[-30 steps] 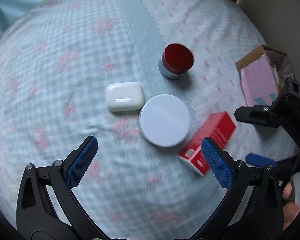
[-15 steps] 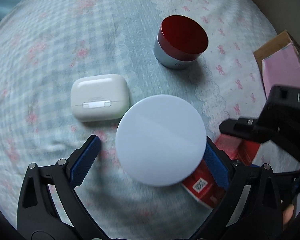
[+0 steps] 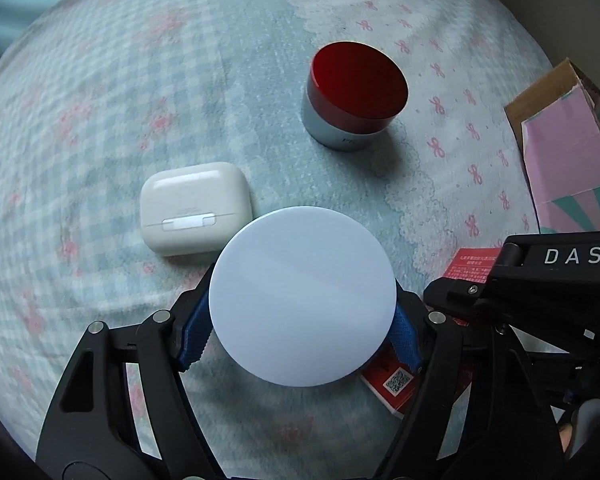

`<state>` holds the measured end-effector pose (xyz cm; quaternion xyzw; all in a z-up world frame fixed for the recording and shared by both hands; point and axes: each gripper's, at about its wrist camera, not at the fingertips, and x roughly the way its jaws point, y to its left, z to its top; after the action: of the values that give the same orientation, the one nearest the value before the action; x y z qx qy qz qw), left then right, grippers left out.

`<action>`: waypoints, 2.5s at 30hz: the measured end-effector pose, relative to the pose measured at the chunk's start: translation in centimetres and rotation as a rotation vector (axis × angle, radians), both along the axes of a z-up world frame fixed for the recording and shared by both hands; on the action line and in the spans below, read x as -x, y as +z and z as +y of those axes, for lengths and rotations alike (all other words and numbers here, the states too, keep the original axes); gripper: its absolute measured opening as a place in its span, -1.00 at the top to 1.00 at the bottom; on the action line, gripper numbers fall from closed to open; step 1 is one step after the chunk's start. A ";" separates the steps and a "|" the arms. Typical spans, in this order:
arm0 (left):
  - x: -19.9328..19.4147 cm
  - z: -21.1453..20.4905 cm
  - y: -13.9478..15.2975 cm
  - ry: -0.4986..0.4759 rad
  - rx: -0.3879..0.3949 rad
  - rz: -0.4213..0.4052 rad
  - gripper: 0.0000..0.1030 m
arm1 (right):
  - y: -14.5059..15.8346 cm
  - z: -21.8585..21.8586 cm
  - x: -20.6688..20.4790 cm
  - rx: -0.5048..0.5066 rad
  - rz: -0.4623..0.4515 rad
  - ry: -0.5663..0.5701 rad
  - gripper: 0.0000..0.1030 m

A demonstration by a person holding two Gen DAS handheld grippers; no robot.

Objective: Organize rigid objects
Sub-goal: 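Grasp the white round lid with the left tool while the right tool grasps the red box, then carry the white lid and red box over the cardboard box with both tools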

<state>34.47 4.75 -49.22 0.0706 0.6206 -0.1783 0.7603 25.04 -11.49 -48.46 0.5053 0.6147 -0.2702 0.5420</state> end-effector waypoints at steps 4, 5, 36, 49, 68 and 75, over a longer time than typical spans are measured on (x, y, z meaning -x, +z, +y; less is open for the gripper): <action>0.1 1.3 0.8 0.021 0.008 0.003 -0.37 | 1.0 0.1 0.4 0.001 -0.025 0.028 0.23; 0.2 1.8 1.2 0.024 0.006 -0.001 -0.37 | 1.3 0.3 0.4 0.005 -0.034 0.039 0.23; 10.4 3.4 20.4 0.017 0.136 -0.179 -0.37 | 20.1 -1.8 10.0 0.159 -0.382 0.298 0.25; 14.1 -3.6 26.3 -0.031 0.126 -0.262 -0.37 | 26.1 -10.4 13.1 0.276 -0.503 0.426 0.25; 13.5 -20.5 25.1 0.127 0.069 -0.183 -0.37 | 25.4 -30.3 9.1 0.246 -0.557 0.628 0.25; 11.6 -26.1 22.6 0.093 0.051 -0.163 -0.37 | 23.5 -36.1 6.8 0.241 -0.529 0.631 0.25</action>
<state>22.88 -21.33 -26.63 0.0366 0.5545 -0.1521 0.8174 18.24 -47.58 -24.99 0.2772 0.5430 -0.0222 0.7924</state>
